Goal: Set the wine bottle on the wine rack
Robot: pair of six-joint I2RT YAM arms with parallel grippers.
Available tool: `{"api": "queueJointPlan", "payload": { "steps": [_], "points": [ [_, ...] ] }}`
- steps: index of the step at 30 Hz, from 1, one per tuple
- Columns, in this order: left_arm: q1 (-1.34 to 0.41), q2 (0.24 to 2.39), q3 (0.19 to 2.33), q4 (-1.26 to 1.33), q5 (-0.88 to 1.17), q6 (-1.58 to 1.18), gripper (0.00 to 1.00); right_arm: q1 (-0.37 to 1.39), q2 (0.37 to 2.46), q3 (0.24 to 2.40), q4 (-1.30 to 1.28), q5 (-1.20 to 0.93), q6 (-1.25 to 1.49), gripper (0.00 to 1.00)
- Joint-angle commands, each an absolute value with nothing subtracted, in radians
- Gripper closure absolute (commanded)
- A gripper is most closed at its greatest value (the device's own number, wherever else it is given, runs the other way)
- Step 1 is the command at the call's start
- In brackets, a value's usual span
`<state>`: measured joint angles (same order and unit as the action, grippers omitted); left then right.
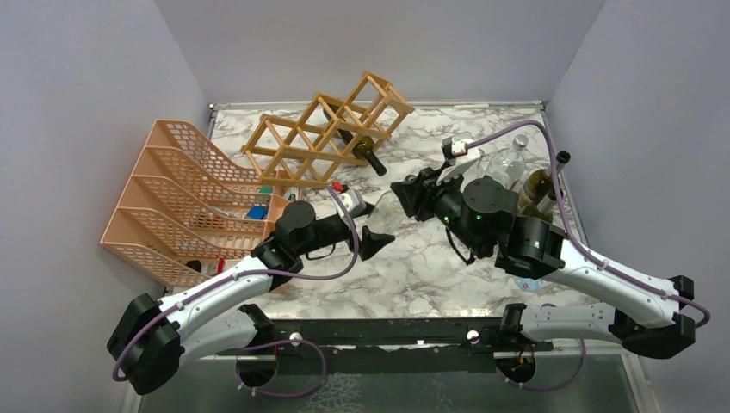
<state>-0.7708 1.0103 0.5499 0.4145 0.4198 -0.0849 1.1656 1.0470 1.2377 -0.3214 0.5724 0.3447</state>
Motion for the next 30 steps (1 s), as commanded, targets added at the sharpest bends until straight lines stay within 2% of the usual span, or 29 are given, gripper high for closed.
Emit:
{"api": "queueJointPlan", "payload": {
  "steps": [1, 6, 8, 11, 12, 13, 14, 17, 18, 21, 24, 30],
  "points": [
    [-0.797, 0.993, 0.519, 0.533, 0.35, 0.007, 0.18, 1.169, 1.026, 1.284, -0.291, 0.586, 0.404, 0.99],
    [-0.82, 0.983, 0.504, 0.563, 0.366, 0.087, 0.42, 1.17, 1.013, 1.284, -0.315, 0.574, 0.411, 0.99],
    [-0.824, 0.99, 0.512, 0.566, 0.352, 0.12, 0.6, 1.17, 1.009, 1.289, -0.329, 0.565, 0.418, 0.99],
    [-0.827, 0.997, 0.53, 0.567, 0.305, 0.174, 0.96, 1.169, 0.997, 1.301, -0.364, 0.549, 0.429, 0.99],
    [-0.827, 0.999, 0.537, 0.57, 0.289, 0.193, 1.0, 1.169, 0.994, 1.306, -0.381, 0.545, 0.431, 0.97],
    [-0.828, 1.001, 0.543, 0.572, 0.283, 0.218, 1.0, 1.169, 0.991, 1.312, -0.4, 0.538, 0.433, 0.93],
    [-0.828, 1.002, 0.549, 0.575, 0.278, 0.244, 1.0, 1.169, 0.989, 1.319, -0.421, 0.529, 0.434, 0.84],
    [-0.828, 1.014, 0.579, 0.583, 0.26, 0.345, 1.0, 1.169, 0.985, 1.349, -0.504, 0.469, 0.415, 0.49],
    [-0.827, 1.019, 0.59, 0.583, 0.257, 0.384, 1.0, 1.169, 0.98, 1.357, -0.531, 0.441, 0.4, 0.42],
    [-0.827, 1.03, 0.624, 0.583, 0.264, 0.516, 1.0, 1.17, 0.97, 1.392, -0.623, 0.375, 0.333, 0.34],
    [-0.827, 1.043, 0.642, 0.583, 0.324, 0.809, 1.0, 1.169, 0.978, 1.466, -0.754, 0.394, 0.299, 0.32],
    [-0.828, 1.116, 0.748, 0.564, 0.306, 1.106, 1.0, 1.17, 0.946, 1.571, -0.867, 0.43, 0.277, 0.3]
  ]
}}
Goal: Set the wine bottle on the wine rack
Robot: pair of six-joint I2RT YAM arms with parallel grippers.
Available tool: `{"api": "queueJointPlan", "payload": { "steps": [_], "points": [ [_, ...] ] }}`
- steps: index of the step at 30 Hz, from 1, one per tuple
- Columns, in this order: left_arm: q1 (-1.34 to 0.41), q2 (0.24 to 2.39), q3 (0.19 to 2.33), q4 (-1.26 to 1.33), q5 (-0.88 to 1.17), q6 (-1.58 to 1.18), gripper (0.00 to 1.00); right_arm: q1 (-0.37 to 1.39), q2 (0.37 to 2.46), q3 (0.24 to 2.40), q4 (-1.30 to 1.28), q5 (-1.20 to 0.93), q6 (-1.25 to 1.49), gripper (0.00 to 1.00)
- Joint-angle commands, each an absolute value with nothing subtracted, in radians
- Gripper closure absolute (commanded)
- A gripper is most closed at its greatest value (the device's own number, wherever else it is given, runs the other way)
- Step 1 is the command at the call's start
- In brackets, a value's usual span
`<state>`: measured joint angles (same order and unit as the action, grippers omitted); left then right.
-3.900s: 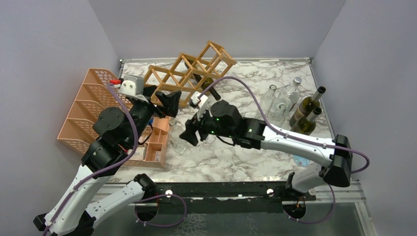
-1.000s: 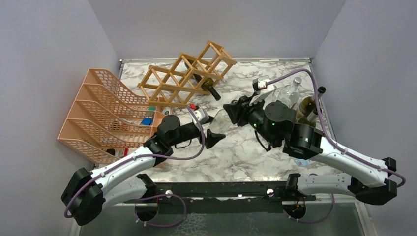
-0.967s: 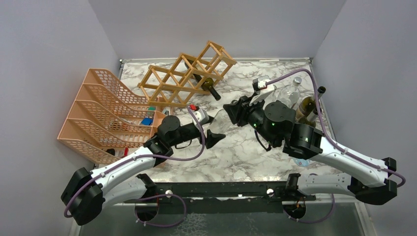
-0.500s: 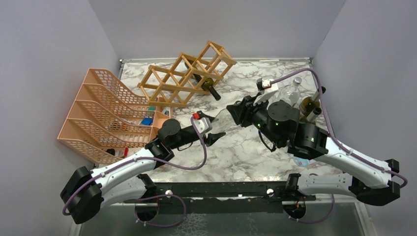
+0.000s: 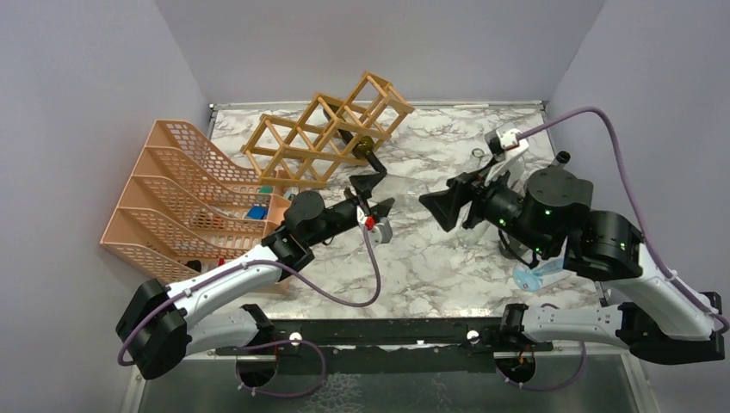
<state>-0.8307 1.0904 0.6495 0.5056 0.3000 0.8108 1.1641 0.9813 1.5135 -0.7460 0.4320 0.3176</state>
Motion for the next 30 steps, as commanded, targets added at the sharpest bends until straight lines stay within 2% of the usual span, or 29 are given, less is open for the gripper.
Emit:
{"api": "queueJointPlan", "payload": {
  "steps": [1, 11, 16, 20, 30],
  "points": [
    [-0.828, 1.134, 0.764, 0.558, 0.305, 1.147, 1.0, 1.169, 0.936, 1.581, -0.875, 0.435, 0.274, 0.29],
    [-0.827, 1.263, 0.999, 0.402, 0.416, 1.453, 1.0, 1.17, 0.957, 1.598, -0.939, 0.487, 0.263, 0.25],
    [-0.827, 1.25, 1.032, 0.27, 0.464, 1.543, 1.0, 1.169, 1.0, 1.533, -0.968, 0.638, 0.288, 0.19],
    [-0.828, 1.218, 0.989, 0.281, 0.472, 1.596, 1.0, 1.169, 1.018, 1.471, -0.944, 0.643, 0.3, 0.16],
    [-0.831, 1.197, 0.974, 0.297, 0.486, 1.619, 1.0, 1.17, 1.052, 1.338, -0.84, 0.615, 0.36, 0.21]
  ]
}}
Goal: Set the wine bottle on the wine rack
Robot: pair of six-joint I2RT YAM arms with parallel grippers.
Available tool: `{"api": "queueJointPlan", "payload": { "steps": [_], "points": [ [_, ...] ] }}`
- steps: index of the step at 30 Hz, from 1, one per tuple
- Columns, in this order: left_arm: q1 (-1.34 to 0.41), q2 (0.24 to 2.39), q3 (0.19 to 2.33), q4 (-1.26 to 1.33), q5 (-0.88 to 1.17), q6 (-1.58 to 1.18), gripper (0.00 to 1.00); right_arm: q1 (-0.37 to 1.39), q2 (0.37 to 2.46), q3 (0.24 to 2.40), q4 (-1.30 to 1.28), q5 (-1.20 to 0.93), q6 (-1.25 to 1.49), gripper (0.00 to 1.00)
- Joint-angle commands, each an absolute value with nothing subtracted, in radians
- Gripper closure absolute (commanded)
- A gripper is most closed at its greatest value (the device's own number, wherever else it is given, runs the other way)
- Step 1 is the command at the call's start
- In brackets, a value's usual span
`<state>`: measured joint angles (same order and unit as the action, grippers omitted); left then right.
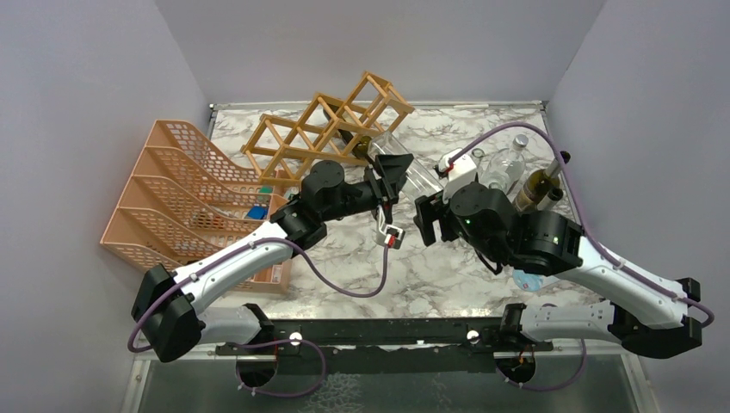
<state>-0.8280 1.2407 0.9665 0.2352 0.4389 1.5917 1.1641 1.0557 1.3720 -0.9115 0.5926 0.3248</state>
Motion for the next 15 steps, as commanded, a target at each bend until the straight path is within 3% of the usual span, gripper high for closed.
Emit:
{"api": "queueJointPlan", "payload": {
  "steps": [1, 10, 15],
  "points": [
    [-0.832, 1.197, 0.974, 0.29, 0.487, 1.627, 1.0, 1.169, 1.052, 1.333, -0.83, 0.62, 0.36, 0.22],
    [-0.838, 1.193, 0.98, 0.264, 0.482, 1.655, 1.0, 1.17, 1.028, 1.301, -0.731, 0.559, 0.312, 0.25],
    [-0.842, 1.199, 0.986, 0.244, 0.481, 1.662, 1.0, 1.169, 1.035, 1.306, -0.724, 0.514, 0.312, 0.5]
  ]
}}
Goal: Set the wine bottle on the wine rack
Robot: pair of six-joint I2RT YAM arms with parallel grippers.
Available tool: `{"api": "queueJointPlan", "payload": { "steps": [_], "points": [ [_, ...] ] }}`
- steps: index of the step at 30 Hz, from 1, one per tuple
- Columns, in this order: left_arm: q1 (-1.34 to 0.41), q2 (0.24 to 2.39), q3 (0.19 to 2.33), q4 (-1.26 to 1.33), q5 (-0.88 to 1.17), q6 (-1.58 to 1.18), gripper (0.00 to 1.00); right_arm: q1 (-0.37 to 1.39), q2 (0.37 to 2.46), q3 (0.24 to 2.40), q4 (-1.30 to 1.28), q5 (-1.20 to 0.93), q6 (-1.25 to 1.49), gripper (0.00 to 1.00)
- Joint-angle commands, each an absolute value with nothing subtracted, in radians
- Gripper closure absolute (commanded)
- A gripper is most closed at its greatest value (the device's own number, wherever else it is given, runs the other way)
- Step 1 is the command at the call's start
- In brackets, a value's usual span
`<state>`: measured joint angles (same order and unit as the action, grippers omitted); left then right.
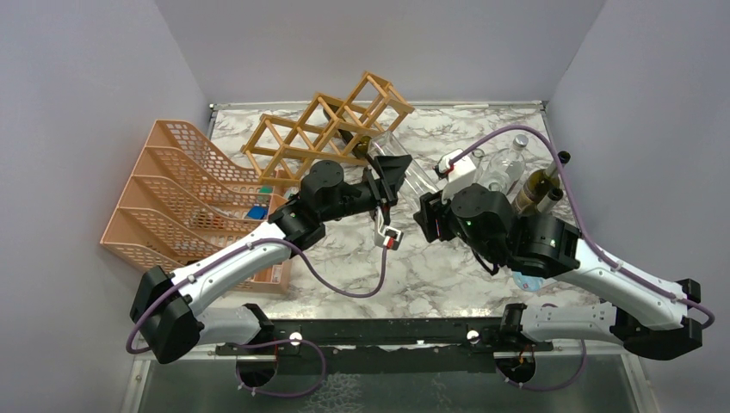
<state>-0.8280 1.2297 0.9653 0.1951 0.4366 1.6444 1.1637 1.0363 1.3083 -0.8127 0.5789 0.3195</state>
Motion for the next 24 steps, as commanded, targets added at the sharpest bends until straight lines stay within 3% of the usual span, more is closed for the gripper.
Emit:
{"api": "queueJointPlan", "payload": {
  "steps": [1, 7, 8, 9, 11, 12, 24],
  "points": [
    [-0.842, 1.2, 0.987, 0.243, 0.477, 1.663, 1.0, 1.169, 1.036, 1.309, -0.724, 0.511, 0.313, 0.55],
    [-0.844, 1.215, 0.988, 0.237, 0.463, 1.661, 0.99, 1.17, 1.034, 1.319, -0.709, 0.532, 0.328, 0.92],
    [-0.845, 1.218, 0.989, 0.241, 0.456, 1.652, 0.83, 1.17, 1.03, 1.319, -0.702, 0.543, 0.331, 0.96],
    [-0.844, 1.221, 0.985, 0.257, 0.451, 1.622, 0.61, 1.17, 1.027, 1.32, -0.697, 0.555, 0.335, 0.99],
    [-0.844, 1.231, 0.98, 0.283, 0.453, 1.548, 0.26, 1.169, 1.016, 1.318, -0.68, 0.585, 0.344, 0.99],
    [-0.844, 1.236, 0.981, 0.284, 0.455, 1.517, 0.04, 1.169, 1.009, 1.318, -0.669, 0.599, 0.346, 0.99],
    [-0.845, 1.209, 0.91, 0.345, 0.361, 1.23, 0.01, 1.169, 0.961, 1.316, -0.676, 0.793, 0.471, 0.99]
  ]
}}
